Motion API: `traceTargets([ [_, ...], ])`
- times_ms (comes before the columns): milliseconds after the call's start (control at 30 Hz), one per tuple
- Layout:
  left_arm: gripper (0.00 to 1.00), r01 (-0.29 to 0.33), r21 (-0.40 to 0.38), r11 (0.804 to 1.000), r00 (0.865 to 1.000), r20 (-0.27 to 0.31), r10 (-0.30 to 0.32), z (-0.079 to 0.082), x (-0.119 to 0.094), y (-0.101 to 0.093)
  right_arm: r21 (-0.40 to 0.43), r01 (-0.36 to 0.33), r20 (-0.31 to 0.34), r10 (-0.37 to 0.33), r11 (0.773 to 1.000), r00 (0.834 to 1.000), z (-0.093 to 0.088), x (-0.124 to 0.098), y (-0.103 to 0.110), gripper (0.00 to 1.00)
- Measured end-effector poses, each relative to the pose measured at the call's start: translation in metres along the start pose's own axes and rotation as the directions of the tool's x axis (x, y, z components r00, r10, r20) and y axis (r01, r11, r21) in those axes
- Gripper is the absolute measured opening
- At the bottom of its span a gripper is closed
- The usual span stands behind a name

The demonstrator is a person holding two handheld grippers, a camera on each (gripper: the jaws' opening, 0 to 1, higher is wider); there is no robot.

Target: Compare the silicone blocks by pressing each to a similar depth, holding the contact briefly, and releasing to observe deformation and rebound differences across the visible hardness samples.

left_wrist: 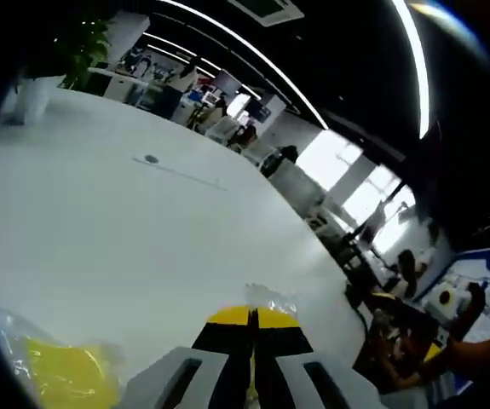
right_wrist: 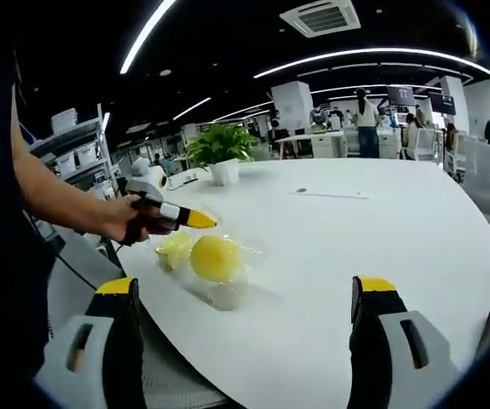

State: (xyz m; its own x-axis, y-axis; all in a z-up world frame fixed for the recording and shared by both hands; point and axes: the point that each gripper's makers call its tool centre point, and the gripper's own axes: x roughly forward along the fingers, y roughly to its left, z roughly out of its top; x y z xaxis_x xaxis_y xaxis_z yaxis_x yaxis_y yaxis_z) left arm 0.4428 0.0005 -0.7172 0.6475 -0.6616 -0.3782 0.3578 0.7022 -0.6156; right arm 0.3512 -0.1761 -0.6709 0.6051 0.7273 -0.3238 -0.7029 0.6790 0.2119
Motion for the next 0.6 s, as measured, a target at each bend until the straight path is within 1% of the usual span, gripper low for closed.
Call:
traceTargets([
  [67,0.0,0.005,0.006,1.0,1.0,-0.008,-0.005,-0.005,0.003,0.0,0.004,0.001,-0.003,-0.001,1.0,1.0,-0.001,-0.001,-0.001,0.96],
  [133,0.0,-0.012,0.001,1.0,1.0,-0.024,0.012,-0.011,0.005,0.005,0.004,0.003,-0.005,-0.003,1.0,1.0,-0.002,-0.001,0.0,0.96],
  [233,0.0,-0.039,0.017,0.999,0.999,-0.034,0.04,-0.017,0.008,0.014,0.013,-0.003,-0.007,0.003,1.0,1.0,-0.005,-0.002,0.003,0.96],
  [367,0.0,-0.052,0.024,0.998,0.998,-0.046,0.053,-0.021,0.01,0.022,0.019,-0.001,-0.012,0.001,1.0,1.0,-0.007,-0.002,0.006,0.96],
  [467,0.0,-0.045,0.024,0.999,0.997,-0.07,0.046,-0.024,0.014,0.025,0.021,-0.002,-0.017,0.002,1.0,1.0,-0.01,-0.001,0.01,0.96],
  [533,0.0,-0.062,0.037,0.997,0.994,-0.084,0.065,-0.026,0.015,0.028,0.025,-0.003,-0.016,0.003,1.0,1.0,-0.01,0.0,0.012,0.96],
  [600,0.0,-0.066,0.032,0.997,0.994,-0.087,0.069,-0.027,0.017,0.029,0.025,-0.002,-0.015,0.002,1.0,1.0,-0.01,0.0,0.013,0.96],
])
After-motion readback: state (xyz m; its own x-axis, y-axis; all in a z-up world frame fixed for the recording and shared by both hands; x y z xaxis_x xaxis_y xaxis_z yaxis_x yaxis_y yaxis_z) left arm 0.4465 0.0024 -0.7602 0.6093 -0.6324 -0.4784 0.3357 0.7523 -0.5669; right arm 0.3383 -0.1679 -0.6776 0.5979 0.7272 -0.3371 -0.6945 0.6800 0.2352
